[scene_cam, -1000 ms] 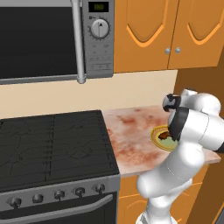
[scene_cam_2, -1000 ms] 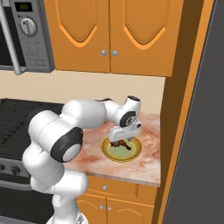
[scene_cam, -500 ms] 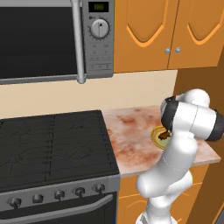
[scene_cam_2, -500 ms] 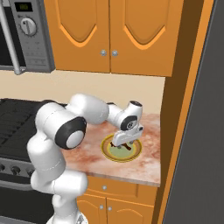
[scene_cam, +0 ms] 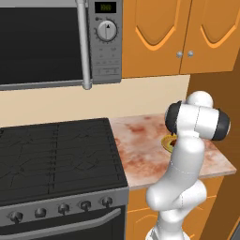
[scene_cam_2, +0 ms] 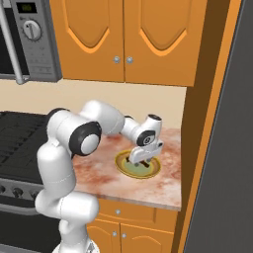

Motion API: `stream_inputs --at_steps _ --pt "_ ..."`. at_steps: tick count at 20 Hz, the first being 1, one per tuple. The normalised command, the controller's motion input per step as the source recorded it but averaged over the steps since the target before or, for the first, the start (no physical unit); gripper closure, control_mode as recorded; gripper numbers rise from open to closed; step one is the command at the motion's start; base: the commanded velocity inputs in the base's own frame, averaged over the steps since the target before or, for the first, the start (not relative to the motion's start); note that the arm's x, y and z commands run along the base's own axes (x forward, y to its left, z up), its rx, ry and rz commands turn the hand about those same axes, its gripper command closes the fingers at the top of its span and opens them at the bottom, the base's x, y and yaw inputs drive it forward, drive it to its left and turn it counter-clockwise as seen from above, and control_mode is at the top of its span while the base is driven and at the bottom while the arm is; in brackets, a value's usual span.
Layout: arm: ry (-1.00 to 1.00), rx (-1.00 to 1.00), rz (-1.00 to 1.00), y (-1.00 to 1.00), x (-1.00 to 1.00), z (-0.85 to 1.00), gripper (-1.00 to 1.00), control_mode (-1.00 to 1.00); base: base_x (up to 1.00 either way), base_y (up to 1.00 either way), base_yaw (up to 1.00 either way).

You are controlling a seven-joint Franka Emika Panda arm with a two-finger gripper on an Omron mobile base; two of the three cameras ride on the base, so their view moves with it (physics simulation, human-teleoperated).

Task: Place the chicken drumstick on the counter behind the older chicken drumstick on the same shelf of the fridge to maintain FIFO order. Close the fridge door when finished.

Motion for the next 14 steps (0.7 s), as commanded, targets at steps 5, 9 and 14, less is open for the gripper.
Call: stream_inputs --at_steps 5,9,14 --pt "0.0 -0.01 0.0 0.0 0.12 -0.17 -1.0 -1.0 0.0 0.0 0.0" --pt "0.0 -0.09 0.0 0.08 -0.2 -0.27 1.0 -1.0 0.0 0.0 0.0" --pt "-0.03 -0.05 0.0 0.03 -0.27 -0.04 1.0 -1.0 0.0 0.0 0.0"
